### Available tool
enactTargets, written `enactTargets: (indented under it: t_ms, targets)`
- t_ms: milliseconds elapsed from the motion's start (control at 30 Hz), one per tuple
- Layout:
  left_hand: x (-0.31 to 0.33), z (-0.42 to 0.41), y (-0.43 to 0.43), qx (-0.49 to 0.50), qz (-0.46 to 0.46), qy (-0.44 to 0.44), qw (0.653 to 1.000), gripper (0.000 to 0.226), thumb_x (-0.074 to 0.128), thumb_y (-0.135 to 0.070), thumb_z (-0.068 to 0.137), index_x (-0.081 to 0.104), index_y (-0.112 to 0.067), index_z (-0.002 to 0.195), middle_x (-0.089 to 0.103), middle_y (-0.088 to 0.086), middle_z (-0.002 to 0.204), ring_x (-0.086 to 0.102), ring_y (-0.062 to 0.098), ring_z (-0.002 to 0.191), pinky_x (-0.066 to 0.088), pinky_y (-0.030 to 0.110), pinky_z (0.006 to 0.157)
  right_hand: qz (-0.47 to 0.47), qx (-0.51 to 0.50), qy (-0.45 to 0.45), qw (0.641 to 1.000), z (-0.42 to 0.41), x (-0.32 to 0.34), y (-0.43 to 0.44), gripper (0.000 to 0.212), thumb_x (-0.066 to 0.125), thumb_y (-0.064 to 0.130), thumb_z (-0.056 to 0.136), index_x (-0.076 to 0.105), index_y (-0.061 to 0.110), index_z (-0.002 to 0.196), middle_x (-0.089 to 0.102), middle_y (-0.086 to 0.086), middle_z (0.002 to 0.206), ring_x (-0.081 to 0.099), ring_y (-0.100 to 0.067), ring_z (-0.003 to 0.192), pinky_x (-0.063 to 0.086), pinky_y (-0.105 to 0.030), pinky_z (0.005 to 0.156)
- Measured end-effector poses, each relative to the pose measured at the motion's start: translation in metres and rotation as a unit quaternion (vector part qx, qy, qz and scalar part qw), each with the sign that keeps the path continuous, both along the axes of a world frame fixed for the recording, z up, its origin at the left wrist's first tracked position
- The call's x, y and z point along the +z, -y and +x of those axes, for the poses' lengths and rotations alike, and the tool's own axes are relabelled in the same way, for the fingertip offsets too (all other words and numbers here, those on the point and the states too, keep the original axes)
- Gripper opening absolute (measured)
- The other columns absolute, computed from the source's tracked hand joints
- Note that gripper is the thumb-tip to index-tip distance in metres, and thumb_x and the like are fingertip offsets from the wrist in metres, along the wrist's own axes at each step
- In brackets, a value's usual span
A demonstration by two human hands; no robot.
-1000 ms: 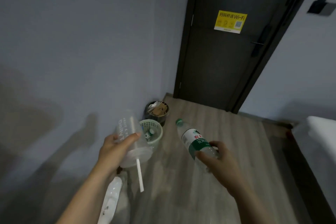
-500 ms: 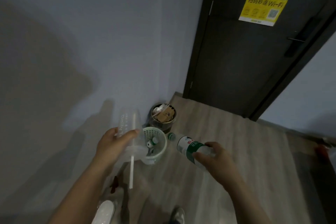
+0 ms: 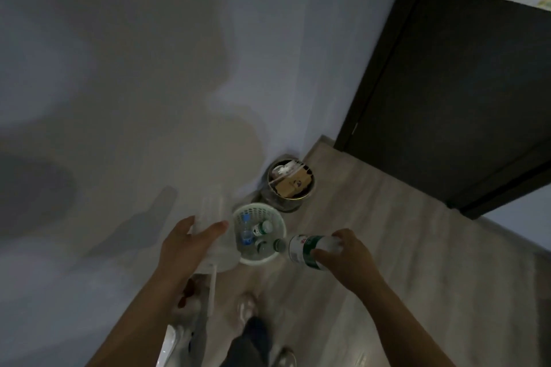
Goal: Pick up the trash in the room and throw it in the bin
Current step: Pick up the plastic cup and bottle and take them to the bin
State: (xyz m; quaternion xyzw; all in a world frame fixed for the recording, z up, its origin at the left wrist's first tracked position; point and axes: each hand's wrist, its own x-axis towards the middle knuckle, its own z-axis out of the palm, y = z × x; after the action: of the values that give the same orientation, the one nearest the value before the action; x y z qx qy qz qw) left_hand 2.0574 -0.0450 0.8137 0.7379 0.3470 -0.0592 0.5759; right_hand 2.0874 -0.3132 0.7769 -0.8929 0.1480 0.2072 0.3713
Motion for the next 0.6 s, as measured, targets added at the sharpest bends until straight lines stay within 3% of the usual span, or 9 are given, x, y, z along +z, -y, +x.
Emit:
enactTargets:
  t_ms: [167, 333, 533, 600]
  targets:
    - [-0.038, 0.056, -0.015, 0.009, 0.021, -0.048, 0.999, 0.061, 0.075, -0.039, 0.077, 0.054, -0.013, 0.127, 0.061, 0.003, 0.113, 0.058, 0.022, 0.094, 0.043, 0.03, 0.079, -0.005, 0.02, -0.027, 0.999, 0.06, -0.041, -0.02, 0.059, 0.079, 0.03, 0.074, 0.049, 0.014, 0.122, 0.049, 0.002, 0.104, 0.053, -0.014, 0.092, 0.052, -0.025, 0.074]
    - [-0.089, 0.111, -0.034, -0.02, 0.044, -0.103, 0.994, 0.062, 0.075, -0.042, 0.076, 0.054, -0.016, 0.128, 0.06, 0.001, 0.108, 0.059, 0.02, 0.088, 0.046, 0.029, 0.073, -0.003, 0.034, -0.077, 0.996, 0.118, -0.106, -0.049, 0.063, 0.079, 0.03, 0.074, 0.047, 0.013, 0.125, 0.048, -0.002, 0.11, 0.05, -0.013, 0.092, 0.039, -0.01, 0.057]
    - [-0.166, 0.167, -0.046, -0.09, 0.069, -0.146, 0.983, 0.07, 0.078, -0.045, 0.072, 0.052, -0.019, 0.132, 0.061, 0.005, 0.124, 0.057, 0.02, 0.1, 0.043, 0.029, 0.083, 0.009, 0.045, -0.133, 0.99, 0.174, -0.204, -0.082, 0.063, 0.078, 0.029, 0.072, 0.048, 0.012, 0.125, 0.053, -0.008, 0.117, 0.058, -0.021, 0.1, 0.056, -0.034, 0.081]
    - [-0.189, 0.181, -0.047, -0.111, 0.082, -0.162, 0.977, 0.072, 0.077, -0.045, 0.073, 0.049, -0.02, 0.135, 0.058, 0.004, 0.126, 0.055, 0.019, 0.103, 0.043, 0.029, 0.086, 0.0, 0.052, -0.138, 0.989, 0.188, -0.238, -0.089, 0.064, 0.077, 0.029, 0.072, 0.048, 0.012, 0.126, 0.055, -0.009, 0.119, 0.06, -0.023, 0.106, 0.054, -0.034, 0.085]
